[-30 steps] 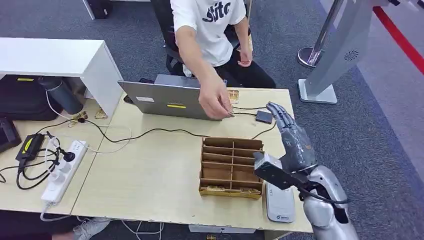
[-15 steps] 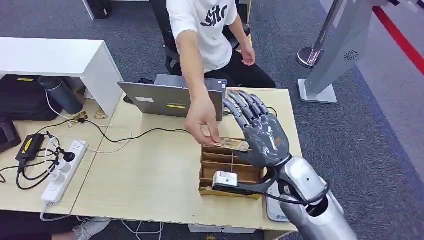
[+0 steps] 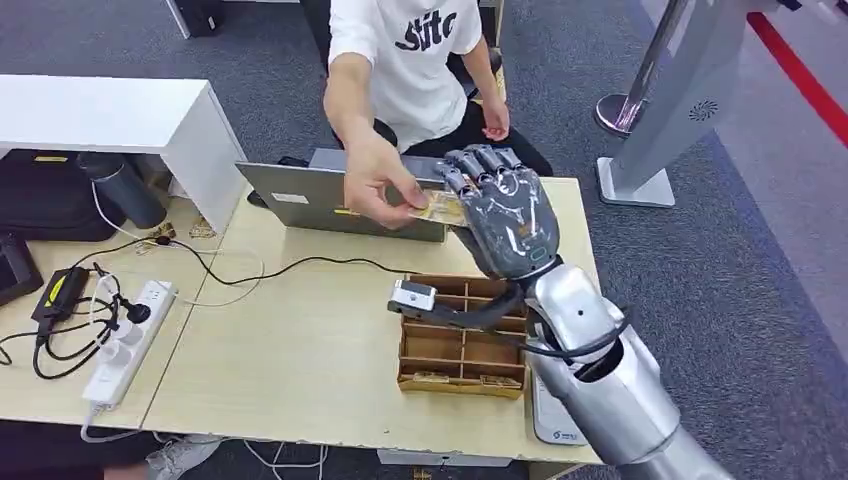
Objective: Pass the card to the sensor for recognition and then transmit it.
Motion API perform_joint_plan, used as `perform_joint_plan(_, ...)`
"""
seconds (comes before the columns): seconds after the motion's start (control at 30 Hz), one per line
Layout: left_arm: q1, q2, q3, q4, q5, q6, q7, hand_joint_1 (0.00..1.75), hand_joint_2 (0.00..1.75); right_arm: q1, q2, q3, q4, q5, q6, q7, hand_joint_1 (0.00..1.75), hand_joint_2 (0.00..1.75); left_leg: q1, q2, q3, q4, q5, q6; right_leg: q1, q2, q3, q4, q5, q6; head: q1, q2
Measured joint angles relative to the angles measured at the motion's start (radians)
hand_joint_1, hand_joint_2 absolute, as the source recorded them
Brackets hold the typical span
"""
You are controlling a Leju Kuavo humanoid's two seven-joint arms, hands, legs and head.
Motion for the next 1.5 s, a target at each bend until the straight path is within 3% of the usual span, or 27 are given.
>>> perform_joint_plan(0.5, -0.01, 0.001, 0.0, 0.032, -0.012, -0.038, 0.012, 0.0, 1.75, 0.009, 0.012, 0.006, 0.032, -0.055, -0.011, -0.084, 1.75, 1.75, 0.0, 0.0, 0.0, 0.0, 0.0, 0.0, 0.0, 0.0, 0.0, 0.0, 0.0, 0.0, 0.0, 0.0)
perform_joint_plan(0.9, -0.016, 0.0, 0.0, 0.046, 0.009, -0.031, 0.002, 0.0, 1.75, 0.064, 0.006, 0.009, 0.001, -0.107, -0.037, -0.104, 1.75, 1.75, 0.0, 0.0, 0.0, 0.0, 0.0, 0.0, 0.0, 0.0, -0.001, -0.001, 0.0, 0.0, 0.0, 0.0)
perform_joint_plan(1.13, -0.009, -0.015, 0.0, 0.028, 0.084, 0.044, -0.069, 0.0, 1.75, 0.231, -0.029, -0.114, -0.094, -0.213, -0.042, -0.146, 1.75, 1.75, -0.001, -0.001, -0.001, 0.0, 0.0, 0.0, 0.0, -0.001, -0.001, -0.001, 0.0, 0.0, 0.0, 0.0)
perform_joint_plan(1.27, 0.013, -0.027, 0.001, -0.003, 0.093, 0.1, -0.126, 0.0, 1.75, 0.344, -0.035, -0.201, -0.14, -0.276, -0.007, -0.144, 1.75, 1.75, -0.001, -0.002, -0.001, 0.0, -0.001, 0.001, 0.0, -0.002, -0.001, -0.002, -0.001, 0.001, 0.0, 0.0)
perform_joint_plan(1.5, 0.053, -0.046, 0.002, -0.039, 0.093, 0.113, -0.134, 0.0, 1.75, 0.46, -0.049, -0.301, -0.169, -0.305, 0.008, -0.145, 1.75, 1.75, -0.001, 0.0, -0.002, 0.0, -0.001, 0.0, 0.0, 0.0, -0.002, -0.002, -0.001, 0.001, 0.0, 0.0)
